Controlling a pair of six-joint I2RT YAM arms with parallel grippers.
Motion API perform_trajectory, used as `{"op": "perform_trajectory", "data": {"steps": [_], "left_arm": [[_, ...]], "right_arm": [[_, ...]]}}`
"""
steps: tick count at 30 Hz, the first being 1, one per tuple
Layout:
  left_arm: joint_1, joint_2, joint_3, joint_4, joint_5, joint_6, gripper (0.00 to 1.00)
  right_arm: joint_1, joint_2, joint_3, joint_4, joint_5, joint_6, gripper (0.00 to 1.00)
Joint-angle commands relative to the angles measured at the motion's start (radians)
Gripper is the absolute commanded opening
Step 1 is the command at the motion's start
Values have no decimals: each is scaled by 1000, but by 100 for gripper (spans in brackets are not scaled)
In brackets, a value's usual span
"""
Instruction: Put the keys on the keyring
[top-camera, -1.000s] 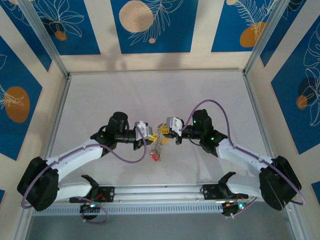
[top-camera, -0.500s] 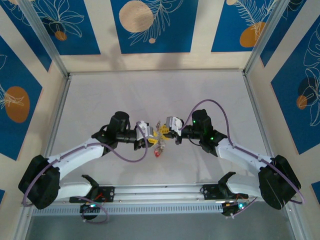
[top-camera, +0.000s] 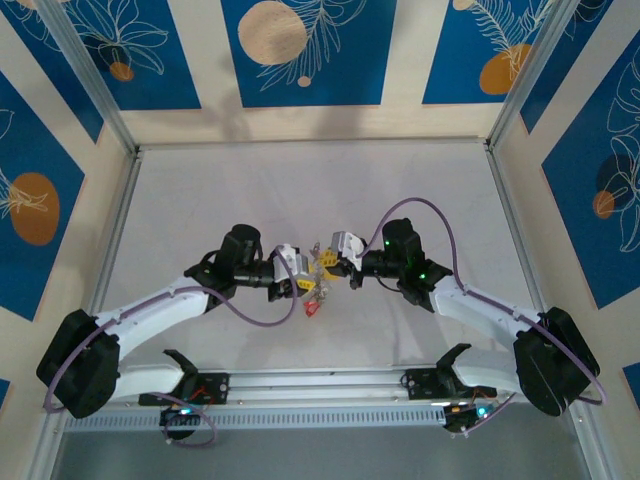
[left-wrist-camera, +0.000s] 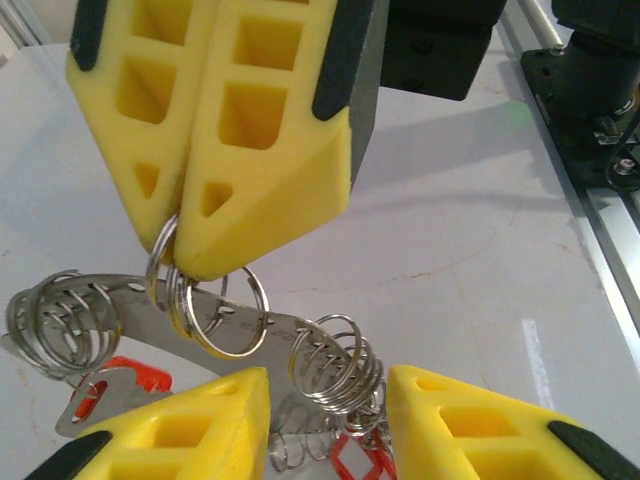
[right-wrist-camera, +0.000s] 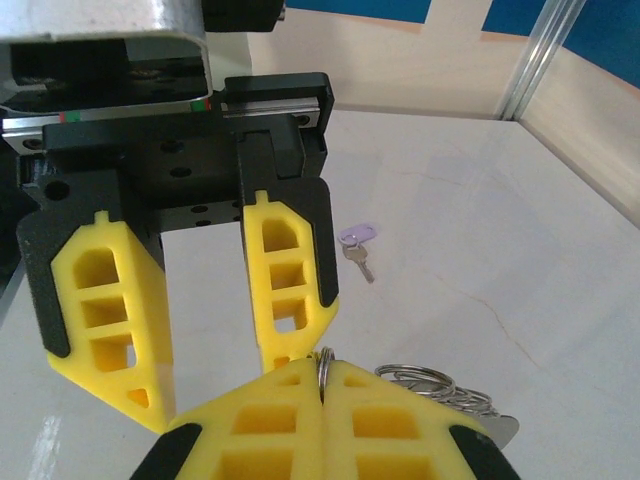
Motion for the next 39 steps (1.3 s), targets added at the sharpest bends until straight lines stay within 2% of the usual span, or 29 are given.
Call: {"op": "perform_trajectory", "data": {"steps": [1,8,17,25,30,39], "left_arm": [[-9,-14,-17,60,-28,-16,36],[-8,-35,-22,129,-72,-68,35],[-7,-7,-11,151,1,-127,26],[-7,8,-6,190,5,-180,26],[-7,25,4,199,1,-192,20],[-1,24,18,212,11,-225,20]], "right_arm": [[-6,-5,17,49,-16,15,0],[-7,-4,15,48,-35,8,0],[-6,-4,15,53,-26,4,0],[-3,-2,15,53,-25,1,0],[-3,-2,15,49,-23,-5,0],[3,-2,12,40,-11,-22,0]]}}
